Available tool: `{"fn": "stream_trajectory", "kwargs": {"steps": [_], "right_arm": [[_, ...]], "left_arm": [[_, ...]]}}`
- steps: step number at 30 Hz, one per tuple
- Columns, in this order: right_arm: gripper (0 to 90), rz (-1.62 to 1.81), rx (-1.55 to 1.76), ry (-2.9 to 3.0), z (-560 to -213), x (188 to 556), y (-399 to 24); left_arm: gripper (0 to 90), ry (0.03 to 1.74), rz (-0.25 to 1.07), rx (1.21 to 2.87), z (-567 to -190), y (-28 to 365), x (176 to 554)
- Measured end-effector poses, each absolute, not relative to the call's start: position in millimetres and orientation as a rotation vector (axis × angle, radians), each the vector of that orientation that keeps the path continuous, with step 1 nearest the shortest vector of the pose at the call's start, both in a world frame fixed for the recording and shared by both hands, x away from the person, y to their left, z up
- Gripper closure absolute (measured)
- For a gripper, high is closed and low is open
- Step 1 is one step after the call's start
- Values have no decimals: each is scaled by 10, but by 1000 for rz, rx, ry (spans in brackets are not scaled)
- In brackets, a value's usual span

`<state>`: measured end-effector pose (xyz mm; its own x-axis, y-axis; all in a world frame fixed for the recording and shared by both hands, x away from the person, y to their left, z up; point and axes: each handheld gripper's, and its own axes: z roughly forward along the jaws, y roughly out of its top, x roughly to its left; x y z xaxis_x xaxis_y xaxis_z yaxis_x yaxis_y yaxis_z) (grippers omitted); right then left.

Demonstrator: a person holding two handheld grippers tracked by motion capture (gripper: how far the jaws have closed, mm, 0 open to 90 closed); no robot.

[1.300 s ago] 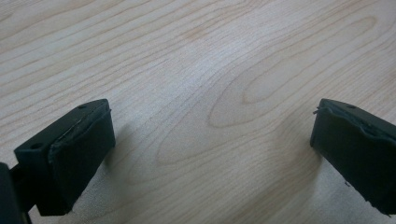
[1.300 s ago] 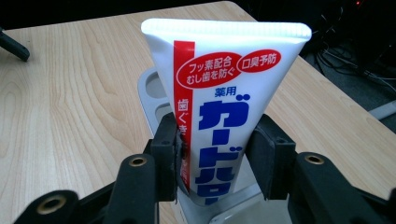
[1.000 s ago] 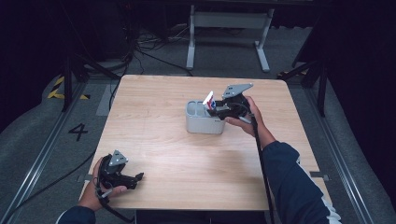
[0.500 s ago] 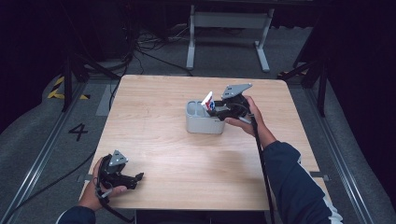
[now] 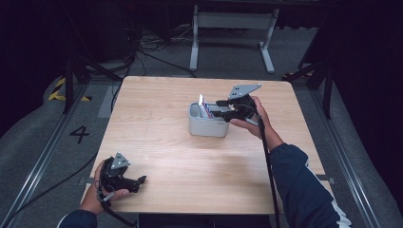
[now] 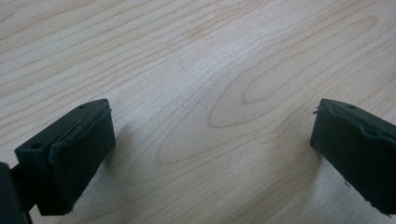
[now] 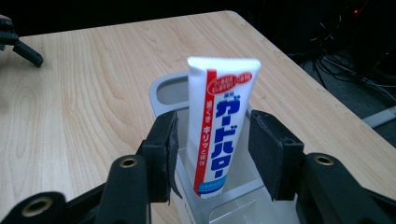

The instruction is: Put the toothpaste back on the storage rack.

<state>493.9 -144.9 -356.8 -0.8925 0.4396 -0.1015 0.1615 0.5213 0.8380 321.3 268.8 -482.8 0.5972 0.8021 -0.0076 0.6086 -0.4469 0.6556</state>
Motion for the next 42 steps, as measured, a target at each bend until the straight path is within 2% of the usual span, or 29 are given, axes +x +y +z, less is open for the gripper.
{"fn": "stream_trajectory", "kwargs": {"steps": [12, 21, 42], "right_arm": [[496, 1266, 476, 2476, -3532, 4861, -1458], [380, 1200, 484, 2469, -3501, 4766, -1512], [342, 1068, 453, 2466, -3526, 4554, -1671]], "left_arm": [[4, 1111, 407, 2205, -4828, 2688, 3214], [4, 1113, 405, 2205, -4828, 2687, 3213], [4, 1113, 406, 2204, -4829, 2687, 3213]]}}
